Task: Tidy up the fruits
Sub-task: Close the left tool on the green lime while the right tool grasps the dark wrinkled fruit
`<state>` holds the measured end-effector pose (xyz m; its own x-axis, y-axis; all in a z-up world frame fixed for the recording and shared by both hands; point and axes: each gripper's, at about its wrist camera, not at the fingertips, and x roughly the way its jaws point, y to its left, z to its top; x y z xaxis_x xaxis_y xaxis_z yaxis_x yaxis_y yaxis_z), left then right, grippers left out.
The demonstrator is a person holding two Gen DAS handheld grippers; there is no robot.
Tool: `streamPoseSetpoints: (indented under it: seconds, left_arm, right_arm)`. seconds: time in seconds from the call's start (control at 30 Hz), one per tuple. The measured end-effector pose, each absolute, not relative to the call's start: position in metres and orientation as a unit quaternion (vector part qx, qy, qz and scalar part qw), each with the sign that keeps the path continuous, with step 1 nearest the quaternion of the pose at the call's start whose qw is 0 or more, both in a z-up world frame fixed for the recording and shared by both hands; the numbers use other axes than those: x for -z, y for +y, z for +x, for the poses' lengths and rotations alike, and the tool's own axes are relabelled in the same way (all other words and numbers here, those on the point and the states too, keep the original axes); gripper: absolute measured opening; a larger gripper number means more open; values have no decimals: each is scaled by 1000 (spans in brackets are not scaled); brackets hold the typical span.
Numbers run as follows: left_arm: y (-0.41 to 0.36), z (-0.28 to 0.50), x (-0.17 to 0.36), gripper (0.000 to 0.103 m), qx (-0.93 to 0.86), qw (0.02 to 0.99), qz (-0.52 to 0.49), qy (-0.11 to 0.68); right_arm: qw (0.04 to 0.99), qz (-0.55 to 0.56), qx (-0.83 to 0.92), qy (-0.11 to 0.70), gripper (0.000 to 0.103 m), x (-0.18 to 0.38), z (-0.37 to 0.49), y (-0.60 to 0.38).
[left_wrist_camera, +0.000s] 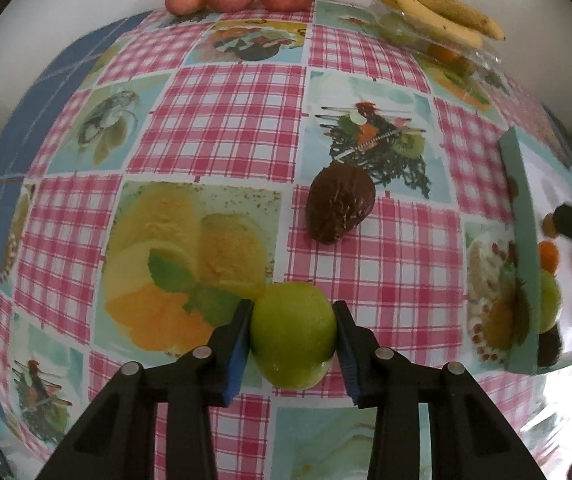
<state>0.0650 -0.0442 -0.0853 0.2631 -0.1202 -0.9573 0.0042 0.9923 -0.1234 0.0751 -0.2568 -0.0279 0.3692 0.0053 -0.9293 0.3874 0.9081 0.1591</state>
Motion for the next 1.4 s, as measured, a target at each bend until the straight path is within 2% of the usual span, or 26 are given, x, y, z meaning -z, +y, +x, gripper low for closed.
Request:
streamPoseSetpoints:
  seconds: [0.5,1.0,1.4]
  left_arm:
    - [36,88,55,41,-39,819,-180,544]
    - [90,93,53,41,-121,821,-211,517]
    - [108,92,54,41,-136,815,-240,509]
  right_arm:
    - [813,134,90,559,98,33,85,-229]
    - [820,99,-9,563,98,44,96,-153]
    - [806,39,-42,589,98,78,107,-102]
